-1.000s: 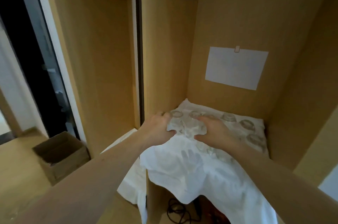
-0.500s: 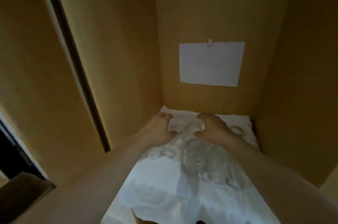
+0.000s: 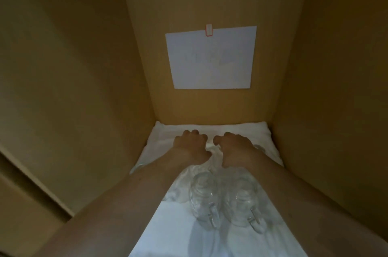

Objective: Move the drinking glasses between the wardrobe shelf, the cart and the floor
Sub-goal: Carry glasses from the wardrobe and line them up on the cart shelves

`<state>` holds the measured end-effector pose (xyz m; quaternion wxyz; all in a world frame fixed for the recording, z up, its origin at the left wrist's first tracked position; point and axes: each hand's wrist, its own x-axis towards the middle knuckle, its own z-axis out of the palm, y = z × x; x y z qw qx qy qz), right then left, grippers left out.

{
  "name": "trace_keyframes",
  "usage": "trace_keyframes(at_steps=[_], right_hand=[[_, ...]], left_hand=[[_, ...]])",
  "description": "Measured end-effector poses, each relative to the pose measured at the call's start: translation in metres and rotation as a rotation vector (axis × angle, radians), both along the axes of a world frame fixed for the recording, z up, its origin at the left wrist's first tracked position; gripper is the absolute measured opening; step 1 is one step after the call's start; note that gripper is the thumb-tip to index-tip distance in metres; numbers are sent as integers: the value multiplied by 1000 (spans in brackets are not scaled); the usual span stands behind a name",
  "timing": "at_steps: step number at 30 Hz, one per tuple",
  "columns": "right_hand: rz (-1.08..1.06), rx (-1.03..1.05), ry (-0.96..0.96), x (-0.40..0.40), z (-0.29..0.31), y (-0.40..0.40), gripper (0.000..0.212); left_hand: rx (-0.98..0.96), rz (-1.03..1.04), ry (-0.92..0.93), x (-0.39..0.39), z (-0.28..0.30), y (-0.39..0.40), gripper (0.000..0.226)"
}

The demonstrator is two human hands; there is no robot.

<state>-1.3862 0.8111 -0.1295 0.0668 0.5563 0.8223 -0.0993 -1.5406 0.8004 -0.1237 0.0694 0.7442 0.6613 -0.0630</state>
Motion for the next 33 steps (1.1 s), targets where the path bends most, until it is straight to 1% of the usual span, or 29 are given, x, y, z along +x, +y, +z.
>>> trace_keyframes(at_steps=[5,8,12,16,21,23,25,27,30,33], right_hand=[[-45,-138,24,-1,5,15,89],[-60,-158,26,-3,3,19,93],[-70,-153,18,-5,3,24,89],[-67,-164,-33,-10,0,28,78],[-45,-180,-103,-15,1,37,76],[-38,-188,-122,-16,0,42,68],[-29,-195,-153,-18,-2,45,56],[-17,-180,-167,-19,-4,47,51],[21,-175,-154,-15,-1,45,58],[48,-180,-113,-9,12,40,77]], left_hand=[[-211,-24,8,14,-6,28,57],[-339,-56,-24,20,-8,42,54],[-434,-47,-63,19,-21,51,40],[-527,-16,-81,22,-28,60,52],[-546,15,-104,24,-31,67,58],[-558,45,-133,23,-32,69,63],[-575,79,-152,21,-33,72,64],[-567,128,-185,18,-33,70,66],[-502,229,-255,17,-30,59,65],[-400,226,-275,17,-6,51,65]])
